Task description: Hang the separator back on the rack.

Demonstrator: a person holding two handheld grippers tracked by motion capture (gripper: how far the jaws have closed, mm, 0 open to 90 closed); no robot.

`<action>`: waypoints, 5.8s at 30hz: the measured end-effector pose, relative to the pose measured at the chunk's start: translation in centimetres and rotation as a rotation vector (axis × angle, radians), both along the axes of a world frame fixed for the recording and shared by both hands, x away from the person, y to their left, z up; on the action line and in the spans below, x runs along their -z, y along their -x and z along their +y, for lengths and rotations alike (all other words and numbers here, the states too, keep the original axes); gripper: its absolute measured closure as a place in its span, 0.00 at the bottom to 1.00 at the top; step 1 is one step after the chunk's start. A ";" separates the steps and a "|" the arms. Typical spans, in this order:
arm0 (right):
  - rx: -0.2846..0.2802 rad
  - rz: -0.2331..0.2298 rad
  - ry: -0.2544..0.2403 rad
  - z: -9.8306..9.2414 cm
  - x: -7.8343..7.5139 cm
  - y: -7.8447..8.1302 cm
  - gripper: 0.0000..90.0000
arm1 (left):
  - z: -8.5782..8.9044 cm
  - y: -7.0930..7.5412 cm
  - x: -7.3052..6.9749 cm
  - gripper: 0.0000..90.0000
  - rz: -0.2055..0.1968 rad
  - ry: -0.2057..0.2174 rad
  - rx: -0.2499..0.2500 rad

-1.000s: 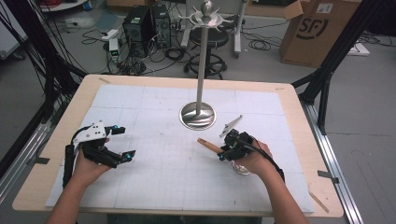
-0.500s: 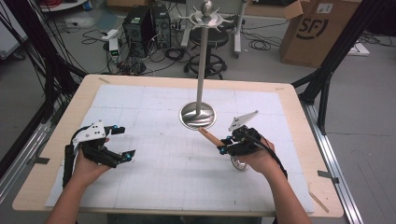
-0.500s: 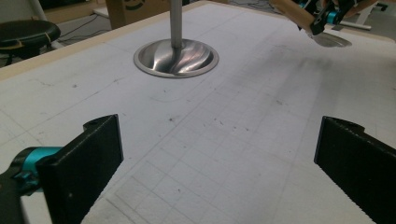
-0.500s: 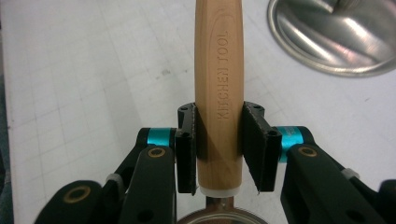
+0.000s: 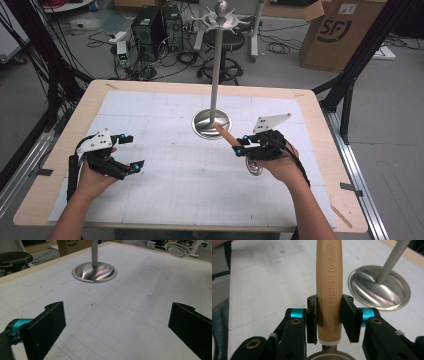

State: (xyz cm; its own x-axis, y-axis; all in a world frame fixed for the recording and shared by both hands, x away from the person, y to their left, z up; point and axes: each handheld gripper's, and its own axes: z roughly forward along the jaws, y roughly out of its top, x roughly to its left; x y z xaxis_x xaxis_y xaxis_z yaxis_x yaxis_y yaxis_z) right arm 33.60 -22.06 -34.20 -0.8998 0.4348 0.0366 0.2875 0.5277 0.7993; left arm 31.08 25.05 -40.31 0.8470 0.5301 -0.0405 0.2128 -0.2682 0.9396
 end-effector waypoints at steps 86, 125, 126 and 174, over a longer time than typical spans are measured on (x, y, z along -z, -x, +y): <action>0.113 -0.271 -0.354 -3.3 -11.9 -3.3 0.75 | -0.1 -0.2 -0.1 0.02 0.003 0.018 0.011; 0.191 -0.286 -0.318 -0.7 -14.9 -5.9 0.75 | 0.0 -0.1 -0.2 0.02 0.010 0.015 0.014; 0.193 -0.286 -0.314 -0.7 -14.9 -5.9 0.75 | 0.0 -0.1 -0.2 0.02 0.010 0.014 0.014; 0.224 -0.240 -0.314 1.0 -13.8 -8.5 0.75 | 0.2 0.2 0.0 0.02 0.015 -0.006 0.013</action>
